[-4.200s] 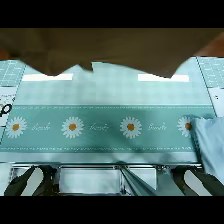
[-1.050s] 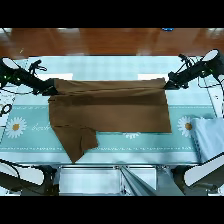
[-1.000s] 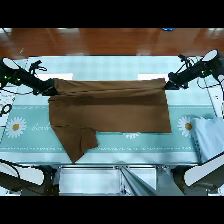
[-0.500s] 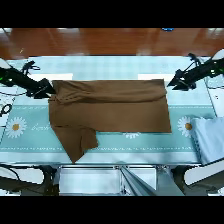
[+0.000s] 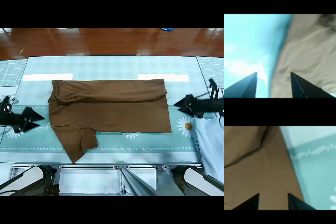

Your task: Fold the shirts.

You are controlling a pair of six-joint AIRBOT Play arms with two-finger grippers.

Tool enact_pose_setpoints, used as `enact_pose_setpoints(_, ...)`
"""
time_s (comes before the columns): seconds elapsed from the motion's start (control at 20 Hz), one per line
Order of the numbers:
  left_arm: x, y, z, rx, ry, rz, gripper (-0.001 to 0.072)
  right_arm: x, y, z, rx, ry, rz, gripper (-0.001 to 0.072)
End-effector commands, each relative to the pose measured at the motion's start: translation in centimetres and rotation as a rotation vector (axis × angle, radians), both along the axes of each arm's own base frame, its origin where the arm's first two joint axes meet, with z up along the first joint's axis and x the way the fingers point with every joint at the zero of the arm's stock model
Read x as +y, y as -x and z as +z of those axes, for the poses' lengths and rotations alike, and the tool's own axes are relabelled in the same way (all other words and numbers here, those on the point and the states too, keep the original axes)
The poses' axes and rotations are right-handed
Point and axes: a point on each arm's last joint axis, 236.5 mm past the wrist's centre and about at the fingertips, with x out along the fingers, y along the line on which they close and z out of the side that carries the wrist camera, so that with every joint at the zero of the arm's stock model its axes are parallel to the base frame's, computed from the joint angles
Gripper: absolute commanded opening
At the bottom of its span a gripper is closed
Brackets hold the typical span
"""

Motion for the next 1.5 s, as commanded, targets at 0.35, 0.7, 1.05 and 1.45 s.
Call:
enact_pose_setpoints(0.35,-8.2,5.9,-4.4,0.044,0.130,-0.083,0.0508,3.3,3.0,0.2,-0.091,-0.095,-0.072,0.0413)
enact_pose_setpoints(0.7,-10.5,6.1,-4.3,0.031,0.105,-0.233,0.0019,-2.7,3.9,-0.5,-0.070,-0.031,-0.218,0.0413)
enact_pose_setpoints(1.05,-10.3,5.4,-4.0,0.013,0.096,-0.237,0.0019,-0.6,9.7,-5.5,0.142,-0.084,-0.220,0.0414)
enact_pose_setpoints(1.45,-10.3,5.3,-4.0,0.011,0.094,-0.235,0.0019,1.4,9.6,-7.2,0.192,-0.160,-0.164,0.0421)
